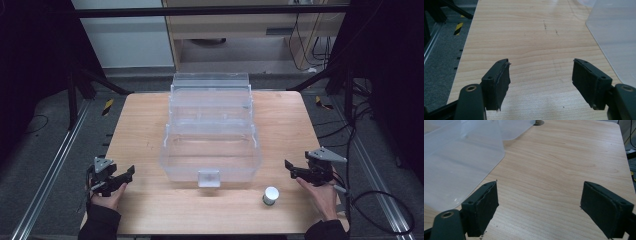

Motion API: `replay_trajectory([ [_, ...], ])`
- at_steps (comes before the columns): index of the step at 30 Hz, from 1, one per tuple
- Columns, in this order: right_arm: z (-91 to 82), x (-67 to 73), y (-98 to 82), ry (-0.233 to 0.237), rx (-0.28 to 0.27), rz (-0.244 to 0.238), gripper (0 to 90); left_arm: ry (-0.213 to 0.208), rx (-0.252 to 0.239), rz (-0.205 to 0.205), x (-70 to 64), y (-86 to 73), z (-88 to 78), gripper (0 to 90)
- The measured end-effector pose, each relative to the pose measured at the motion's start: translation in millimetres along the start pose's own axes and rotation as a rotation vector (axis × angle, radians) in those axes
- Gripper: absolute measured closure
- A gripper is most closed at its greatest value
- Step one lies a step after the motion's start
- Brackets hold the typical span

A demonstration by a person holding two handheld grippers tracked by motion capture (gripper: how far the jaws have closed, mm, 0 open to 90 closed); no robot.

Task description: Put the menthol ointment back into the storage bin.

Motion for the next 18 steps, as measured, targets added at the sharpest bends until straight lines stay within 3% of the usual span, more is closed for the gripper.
replay_trajectory([
  [3, -1.4, 1.8, -3.6, -0.002, 0.006, -0.047, 18.9, -0.004, 0.011, 0.007, -1.4, -1.3, 1.8, 29.4],
  [7, -3.8, 3.7, -2.9, 0.014, 0.027, -0.056, 20.8, -0.006, 0.015, 0.01, -1.6, -2.3, 2.1, 28.4],
  [13, -8.6, 11.0, 7.9, 0.076, 0.046, -0.065, 24.3, -0.009, 0.028, 0.015, -0.3, -4.1, 4.7, 26.8],
  [14, -11.1, 14.5, 14.2, 0.106, 0.061, -0.071, 23.9, -0.01, 0.032, 0.015, -0.2, -5.0, 5.5, 26.8],
  [16, -11.8, 15.7, 16.2, 0.115, 0.073, -0.07, 22.9, -0.01, 0.039, 0.016, -0.2, -6.0, 6.4, 26.9],
  [18, -12.4, 15.6, 24.7, 0.105, 0.119, -0.115, 21.4, -0.01, 0.04, 0.02, -0.7, -5.7, 6.9, 27.0],
])
Point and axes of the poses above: each handheld gripper's, and its own axes: z roughly forward along the jaws, y roughly out of its top, x roughly to its left, the point moved 6 cm from there along z, roughly forward along the jaws, and after that the axes turned 1 degree about -y, right-handed, at the moved point
